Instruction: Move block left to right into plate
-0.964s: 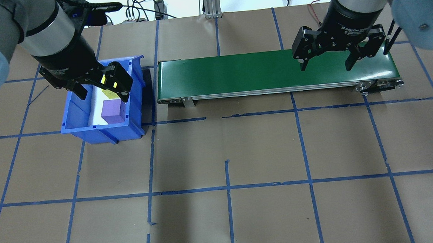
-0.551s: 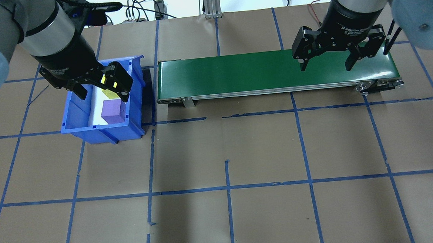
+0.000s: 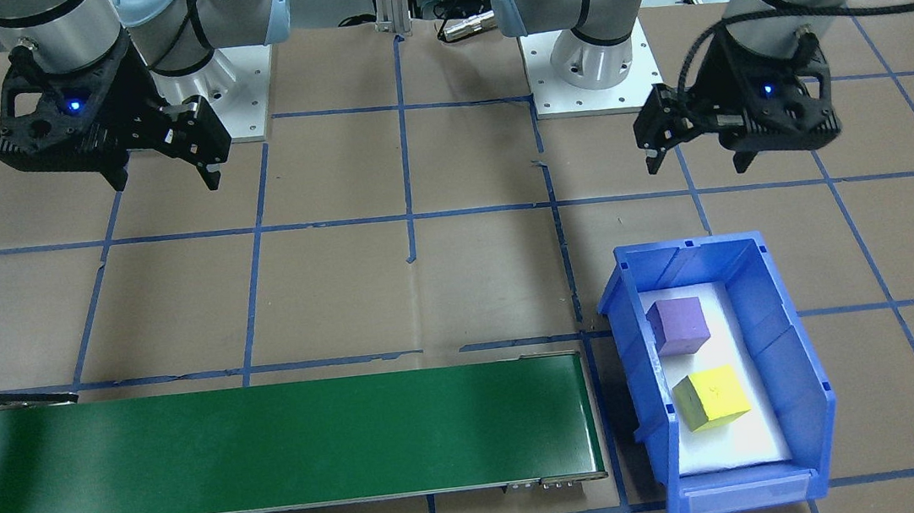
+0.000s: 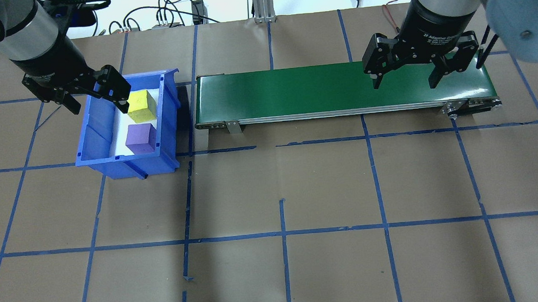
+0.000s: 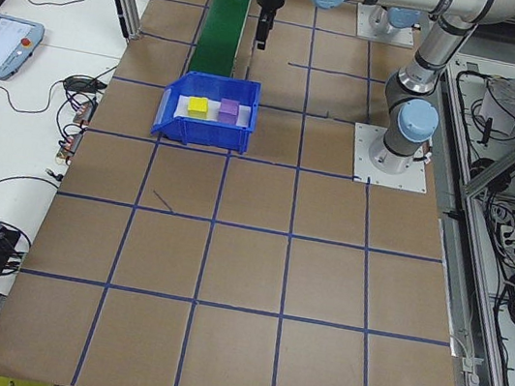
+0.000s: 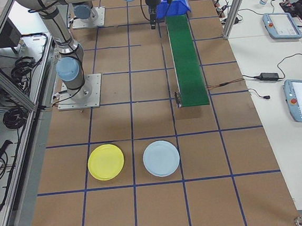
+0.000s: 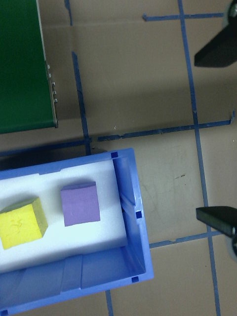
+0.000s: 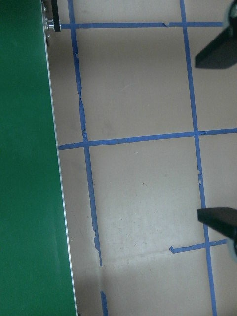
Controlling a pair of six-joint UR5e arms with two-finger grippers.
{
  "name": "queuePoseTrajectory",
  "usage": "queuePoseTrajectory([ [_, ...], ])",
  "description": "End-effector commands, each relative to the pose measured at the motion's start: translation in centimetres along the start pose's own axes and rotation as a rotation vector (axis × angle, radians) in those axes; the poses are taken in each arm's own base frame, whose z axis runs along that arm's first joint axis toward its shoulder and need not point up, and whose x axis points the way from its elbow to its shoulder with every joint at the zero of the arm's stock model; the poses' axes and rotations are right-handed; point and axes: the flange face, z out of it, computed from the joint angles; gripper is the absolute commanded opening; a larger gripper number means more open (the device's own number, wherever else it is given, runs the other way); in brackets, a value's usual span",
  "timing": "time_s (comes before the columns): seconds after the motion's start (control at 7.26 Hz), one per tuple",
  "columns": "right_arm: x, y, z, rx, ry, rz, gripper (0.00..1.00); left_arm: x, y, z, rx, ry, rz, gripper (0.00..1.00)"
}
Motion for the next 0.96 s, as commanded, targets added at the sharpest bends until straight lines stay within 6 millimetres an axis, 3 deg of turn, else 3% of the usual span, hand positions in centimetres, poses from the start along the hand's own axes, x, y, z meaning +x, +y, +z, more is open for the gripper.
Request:
queuePoseTrajectory([
  [0.0,-0.1,0.0,0.0,0.0,0.0,0.0,1.0,-4.5,-3.8,6.1,-0.035,0.011,-0.023,1.0],
  [0.28,-0.1,0.0,0.0,0.0,0.0,0.0,1.0,-5.3,-6.2,12.7,-0.069,0.021,-0.035,1.0],
  [0.41,-0.1,0.0,0.0,0.0,0.0,0.0,1.0,-5.3,-6.1,15.4,-0.114,0.032,-0.066,1.0],
  [0.83,-0.1,0.0,0.0,0.0,0.0,0.002,1.0,-5.1,-5.8,19.7,-0.193,0.056,-0.074,1.0],
])
